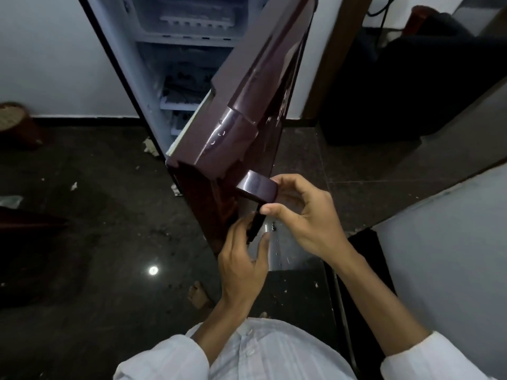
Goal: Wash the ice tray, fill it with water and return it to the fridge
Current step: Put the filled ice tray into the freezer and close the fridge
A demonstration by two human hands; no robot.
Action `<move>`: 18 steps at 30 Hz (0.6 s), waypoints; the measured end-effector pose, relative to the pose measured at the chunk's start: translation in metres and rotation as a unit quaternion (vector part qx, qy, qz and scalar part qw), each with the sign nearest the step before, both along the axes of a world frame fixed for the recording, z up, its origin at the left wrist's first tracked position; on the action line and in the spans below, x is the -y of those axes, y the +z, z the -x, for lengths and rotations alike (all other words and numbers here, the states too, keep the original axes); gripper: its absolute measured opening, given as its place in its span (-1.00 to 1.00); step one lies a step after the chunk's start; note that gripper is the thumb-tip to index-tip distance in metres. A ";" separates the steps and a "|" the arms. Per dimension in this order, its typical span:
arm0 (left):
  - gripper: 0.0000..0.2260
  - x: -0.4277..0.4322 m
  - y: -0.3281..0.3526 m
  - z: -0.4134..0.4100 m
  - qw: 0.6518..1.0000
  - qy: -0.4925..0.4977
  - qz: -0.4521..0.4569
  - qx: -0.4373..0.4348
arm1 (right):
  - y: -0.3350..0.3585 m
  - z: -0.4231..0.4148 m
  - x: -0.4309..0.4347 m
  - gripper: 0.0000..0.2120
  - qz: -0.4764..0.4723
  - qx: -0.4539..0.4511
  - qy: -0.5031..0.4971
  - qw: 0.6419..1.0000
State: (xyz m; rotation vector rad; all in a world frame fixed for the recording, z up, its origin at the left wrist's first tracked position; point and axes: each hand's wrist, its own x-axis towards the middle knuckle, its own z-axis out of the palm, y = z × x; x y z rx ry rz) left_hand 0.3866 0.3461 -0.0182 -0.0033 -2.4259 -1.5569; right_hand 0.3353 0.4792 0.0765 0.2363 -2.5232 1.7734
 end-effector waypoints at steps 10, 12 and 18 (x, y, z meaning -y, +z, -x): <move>-0.66 0.078 -0.007 0.053 0.995 0.095 -0.019 -0.013 | -0.012 0.046 0.095 -0.57 0.030 0.034 0.037 0.998; -0.67 0.099 -0.010 0.064 0.995 0.092 -0.024 -0.018 | -0.013 0.058 0.116 -0.57 0.028 0.035 0.046 0.998; -0.69 0.159 -0.018 0.104 0.997 0.070 -0.020 -0.035 | -0.025 0.095 0.169 -0.56 0.003 0.029 0.055 0.998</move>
